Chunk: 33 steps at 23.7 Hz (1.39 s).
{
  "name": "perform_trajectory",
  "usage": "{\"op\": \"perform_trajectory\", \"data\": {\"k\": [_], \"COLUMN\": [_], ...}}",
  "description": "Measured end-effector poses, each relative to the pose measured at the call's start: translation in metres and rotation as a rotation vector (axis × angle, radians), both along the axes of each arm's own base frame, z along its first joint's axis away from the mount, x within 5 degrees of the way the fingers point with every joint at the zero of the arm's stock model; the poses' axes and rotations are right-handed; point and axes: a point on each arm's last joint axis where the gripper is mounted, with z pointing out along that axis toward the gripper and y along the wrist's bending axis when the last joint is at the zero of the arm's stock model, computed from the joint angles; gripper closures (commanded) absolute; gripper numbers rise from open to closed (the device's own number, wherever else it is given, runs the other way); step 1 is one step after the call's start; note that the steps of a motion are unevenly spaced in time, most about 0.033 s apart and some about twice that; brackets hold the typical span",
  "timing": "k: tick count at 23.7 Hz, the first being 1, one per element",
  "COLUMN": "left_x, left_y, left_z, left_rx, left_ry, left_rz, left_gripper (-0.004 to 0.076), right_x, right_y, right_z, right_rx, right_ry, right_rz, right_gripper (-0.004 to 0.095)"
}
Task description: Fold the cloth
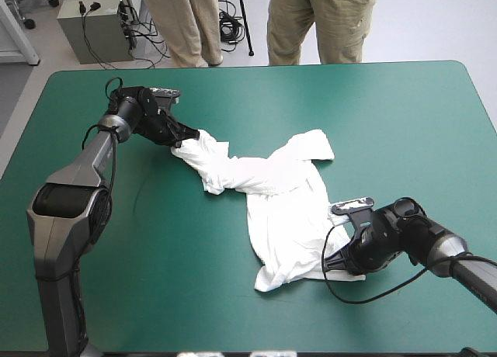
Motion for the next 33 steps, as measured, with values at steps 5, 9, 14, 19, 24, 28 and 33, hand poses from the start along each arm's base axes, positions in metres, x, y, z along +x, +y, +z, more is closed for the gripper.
{"op": "perform_trajectory", "data": {"k": [5,9,14,19,24,28,33], "left_x": [-0.001,-0.009,-0.042,-0.083,-0.167,-0.246,-0.338], "left_y": [0.000,0.001,0.005,0.010,0.021,0.033,0.046], "left_z": [0.003,0.013,0.093,0.163,0.265,0.346,0.419], "left_rx": [-0.002,0.001,0.000,-0.004,-0.028,-0.064,-0.112], "left_ry": [0.002,0.023,-0.086,-0.214,-0.501,-0.845,-1.239], "left_rz": [-0.001,-0.012,-0.058,-0.088,-0.090,-0.073,-0.051], "left_gripper": [0.0733,0.0733,0.0733,0.0733,0.0733,0.0733,0.0733], "right_x": [0.000,0.003,0.025,0.036,0.027,0.002,-0.042], "right_y": [0.010,0.012,0.008,0.001,-0.014,-0.029,-0.050], "right_z": [0.003,0.012,0.100,0.178,0.283,0.351,0.423], "right_rx": [0.107,0.113,0.087,0.062,0.090,0.129,0.218], "right_ry": [0.010,0.000,-0.288,-0.526,-0.864,-1.110,-1.466], "right_rz": [-0.050,-0.063,-0.054,-0.047,-0.040,0.010,0.038], "right_gripper": [0.0926,0.0925,0.0925,0.0925,0.0925,0.0925,0.0925]}}
